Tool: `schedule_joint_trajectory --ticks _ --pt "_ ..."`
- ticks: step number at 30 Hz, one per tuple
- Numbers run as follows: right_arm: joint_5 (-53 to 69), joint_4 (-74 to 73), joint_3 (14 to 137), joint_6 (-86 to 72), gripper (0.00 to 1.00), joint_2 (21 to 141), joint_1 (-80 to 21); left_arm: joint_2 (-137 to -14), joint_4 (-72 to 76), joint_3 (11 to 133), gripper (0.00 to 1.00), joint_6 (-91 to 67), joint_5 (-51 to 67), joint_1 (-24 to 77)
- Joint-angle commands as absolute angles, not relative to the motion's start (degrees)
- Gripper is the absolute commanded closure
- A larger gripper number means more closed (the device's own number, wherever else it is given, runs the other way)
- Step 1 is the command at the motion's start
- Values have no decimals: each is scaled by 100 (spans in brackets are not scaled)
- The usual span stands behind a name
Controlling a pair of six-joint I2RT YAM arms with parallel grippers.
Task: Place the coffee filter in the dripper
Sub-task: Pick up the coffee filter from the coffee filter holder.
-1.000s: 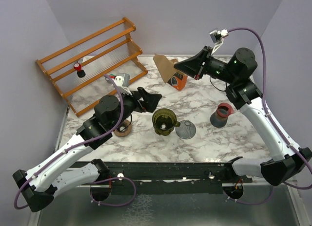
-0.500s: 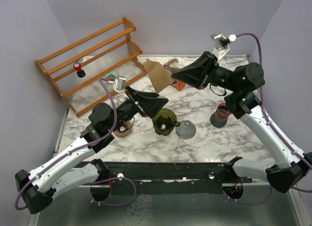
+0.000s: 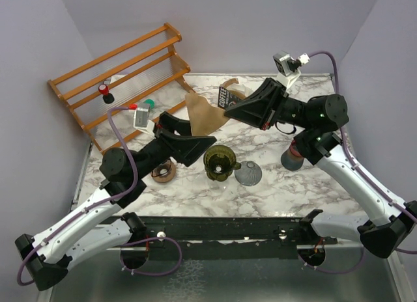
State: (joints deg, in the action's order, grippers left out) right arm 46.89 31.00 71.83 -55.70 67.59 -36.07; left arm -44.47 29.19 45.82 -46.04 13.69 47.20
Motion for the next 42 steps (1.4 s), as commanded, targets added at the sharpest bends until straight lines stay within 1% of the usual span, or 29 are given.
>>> schedule_joint_trajectory --ticks 1,6,11,23,25,26,28,34,35,39,42 --pt "4598 3365 7050 -5626 99 6587 -3666 -4320 3257 4562 24 -4630 1706 4689" --pt "4432 3505 6889 -5641 99 6534 -3674 -4252 3270 4538 37 -4608 1757 4693" --pt "4377 3472 6808 -5558 99 6432 -3674 -4222 3270 4538 48 -4566 1759 4685" --pt "4120 3362 6591 -5427 99 6182 -3674 -4332 3270 4556 69 -4587 1809 4690" --pt "4105 3424 6539 -5463 99 6162 -3674 -4354 3268 4570 77 -4596 1818 4691" --pt "4098 3446 6517 -5473 99 6150 -3674 -4365 3269 4567 83 -4594 1819 4689" --pt "4052 3466 6460 -5488 99 6123 -3674 -4368 3270 4568 100 -4604 1811 4686" --pt "4043 3357 6334 -5447 99 6067 -3674 -4332 3261 4515 100 -4580 1784 4687" --pt "4029 3273 6329 -5404 96 6057 -3674 -4331 3261 4513 100 -4573 1791 4687" --pt "3940 2889 6287 -5143 72 5968 -3674 -4332 3242 4454 100 -4495 1840 4693" --pt "3839 2479 6342 -4852 57 5868 -3674 -4298 3101 4428 100 -4307 1899 4693"
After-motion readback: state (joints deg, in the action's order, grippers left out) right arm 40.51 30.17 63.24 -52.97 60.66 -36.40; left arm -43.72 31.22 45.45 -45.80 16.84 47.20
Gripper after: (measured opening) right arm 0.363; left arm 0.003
